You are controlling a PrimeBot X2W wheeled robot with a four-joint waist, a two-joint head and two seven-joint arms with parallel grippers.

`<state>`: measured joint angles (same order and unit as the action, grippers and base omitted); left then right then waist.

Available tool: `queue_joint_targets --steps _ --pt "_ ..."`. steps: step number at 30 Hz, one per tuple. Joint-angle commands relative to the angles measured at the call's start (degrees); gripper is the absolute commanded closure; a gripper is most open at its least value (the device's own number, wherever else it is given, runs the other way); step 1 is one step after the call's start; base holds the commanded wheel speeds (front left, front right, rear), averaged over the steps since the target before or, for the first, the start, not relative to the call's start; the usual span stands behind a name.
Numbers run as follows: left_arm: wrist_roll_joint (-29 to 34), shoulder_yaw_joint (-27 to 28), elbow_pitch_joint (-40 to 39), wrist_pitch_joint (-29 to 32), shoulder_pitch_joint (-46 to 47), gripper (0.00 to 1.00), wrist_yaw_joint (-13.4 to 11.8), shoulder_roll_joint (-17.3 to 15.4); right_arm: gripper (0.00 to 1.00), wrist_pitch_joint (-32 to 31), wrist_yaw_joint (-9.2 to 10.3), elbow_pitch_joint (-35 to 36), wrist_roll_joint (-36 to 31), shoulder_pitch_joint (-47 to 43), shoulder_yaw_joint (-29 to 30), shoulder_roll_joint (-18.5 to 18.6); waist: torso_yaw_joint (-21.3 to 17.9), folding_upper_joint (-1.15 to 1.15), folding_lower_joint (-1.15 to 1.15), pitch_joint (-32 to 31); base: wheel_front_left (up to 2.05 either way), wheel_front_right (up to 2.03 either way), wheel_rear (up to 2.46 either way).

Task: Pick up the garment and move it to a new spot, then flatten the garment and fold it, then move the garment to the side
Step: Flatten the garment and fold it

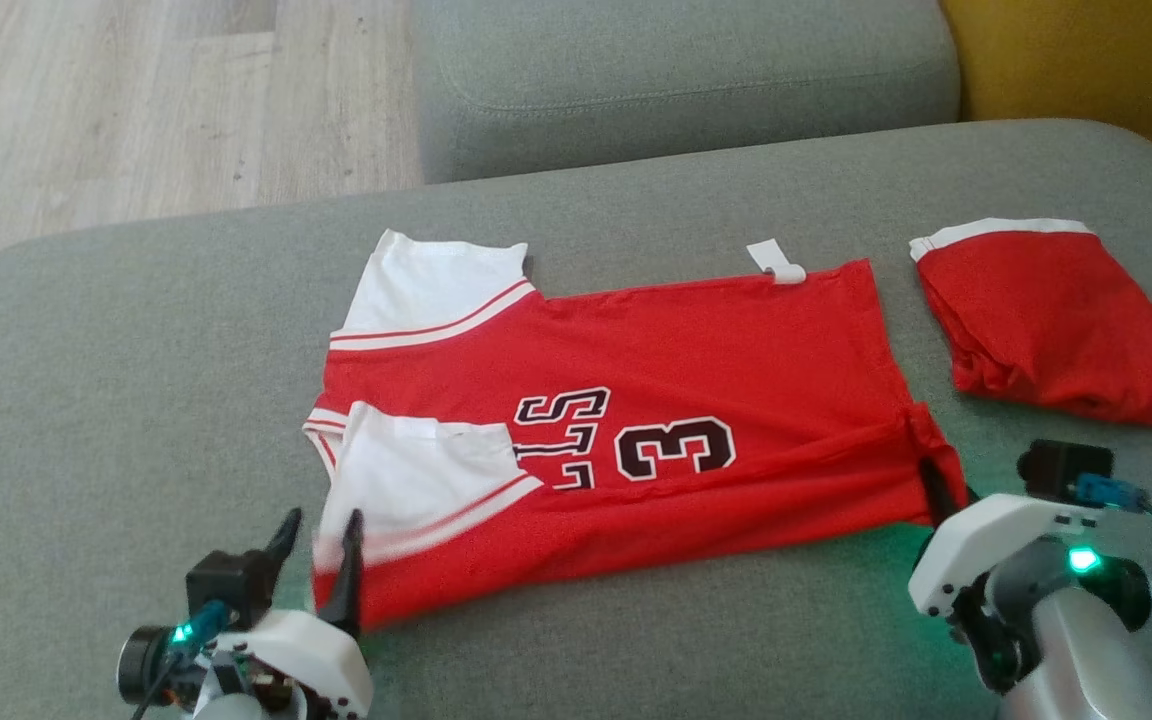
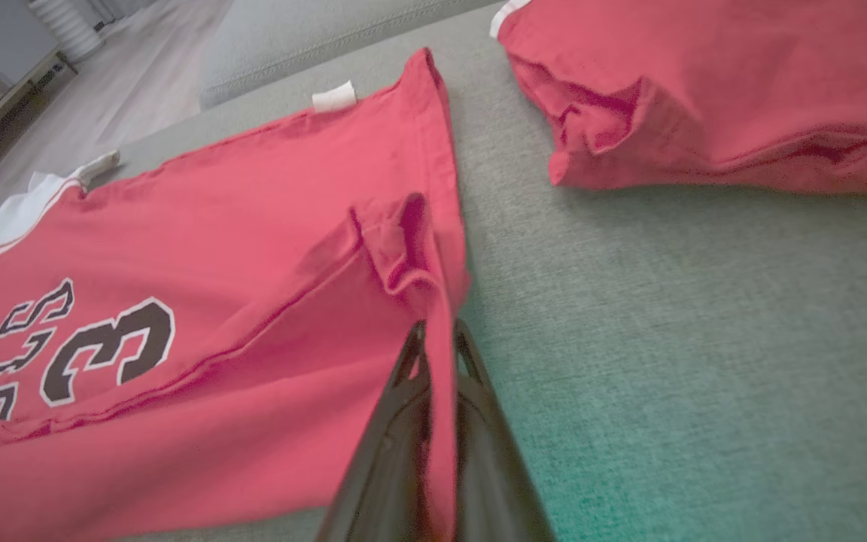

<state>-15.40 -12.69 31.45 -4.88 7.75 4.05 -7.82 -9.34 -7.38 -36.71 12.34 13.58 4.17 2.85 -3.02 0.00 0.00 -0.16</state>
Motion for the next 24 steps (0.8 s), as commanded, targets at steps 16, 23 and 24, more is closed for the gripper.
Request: queue_joint_targets --steps 16,23,24 --pt "-1.80 6.20 -13.47 -10.05 5.08 0.00 -0.56 1.10 0.00 17.56 -0.11 18.95 12.50 -4.27 -4.54 0.04 -0.13 0.00 0.00 3.55 0.00 0.00 0.00" --pt "0.05 5.36 -15.49 -8.62 13.44 0.00 1.59 -2.15 0.00 21.15 -0.11 22.18 11.57 -1.52 -5.17 0.03 -2.07 0.00 0.00 9.03 0.00 0.00 0.00" --pt "0.62 4.00 -14.89 -7.08 16.06 0.00 2.20 -3.57 0.00 21.29 -0.11 22.62 11.50 -0.83 -5.01 0.03 -2.48 0.00 0.00 10.22 0.00 0.00 0.00"
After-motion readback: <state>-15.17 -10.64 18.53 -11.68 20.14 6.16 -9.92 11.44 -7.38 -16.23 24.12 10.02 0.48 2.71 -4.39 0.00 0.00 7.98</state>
